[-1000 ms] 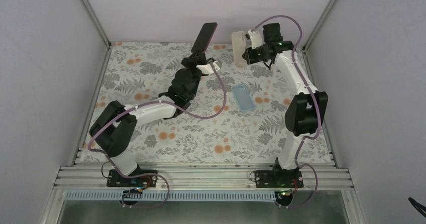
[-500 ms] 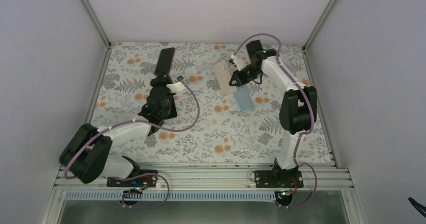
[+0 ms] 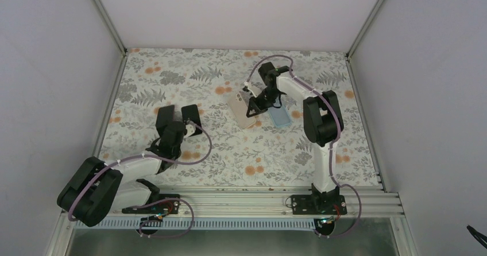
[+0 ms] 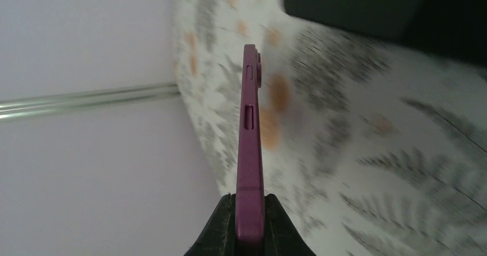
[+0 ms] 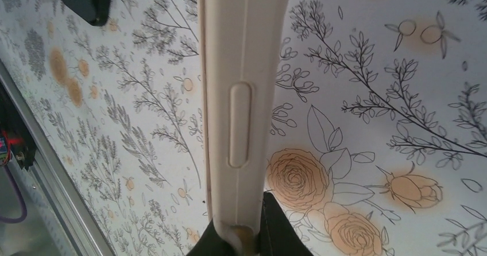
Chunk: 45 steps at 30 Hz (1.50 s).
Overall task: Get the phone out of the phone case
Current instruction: Place the phone at the center of the board, then reset both arms
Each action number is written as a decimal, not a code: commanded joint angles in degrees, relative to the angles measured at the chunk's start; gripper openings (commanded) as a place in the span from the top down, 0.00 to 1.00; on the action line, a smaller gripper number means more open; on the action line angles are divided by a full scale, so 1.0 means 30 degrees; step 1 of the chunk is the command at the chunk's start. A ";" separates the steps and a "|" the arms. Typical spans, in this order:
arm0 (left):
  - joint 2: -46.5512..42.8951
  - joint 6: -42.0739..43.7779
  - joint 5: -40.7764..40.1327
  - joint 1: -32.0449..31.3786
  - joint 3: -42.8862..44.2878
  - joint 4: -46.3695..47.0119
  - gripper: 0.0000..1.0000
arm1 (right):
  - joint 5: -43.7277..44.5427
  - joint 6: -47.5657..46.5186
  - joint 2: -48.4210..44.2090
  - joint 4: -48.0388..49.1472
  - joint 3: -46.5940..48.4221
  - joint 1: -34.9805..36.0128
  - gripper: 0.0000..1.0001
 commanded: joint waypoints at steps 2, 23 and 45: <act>-0.0357 -0.0936 -0.0476 0.0025 -0.1178 -0.0420 0.98 | -0.0787 0.0297 0.0813 -0.0051 0.0368 0.0133 0.96; -0.4892 -0.3783 1.0883 -0.0655 0.2701 -1.8015 0.12 | 0.9658 -0.1037 -0.1896 -0.1775 -0.1362 0.0204 0.18; -0.0664 -0.9380 1.7487 1.5825 1.7654 -1.6985 0.00 | 1.4044 -0.0435 -1.0940 0.7074 -0.3252 -0.9322 0.00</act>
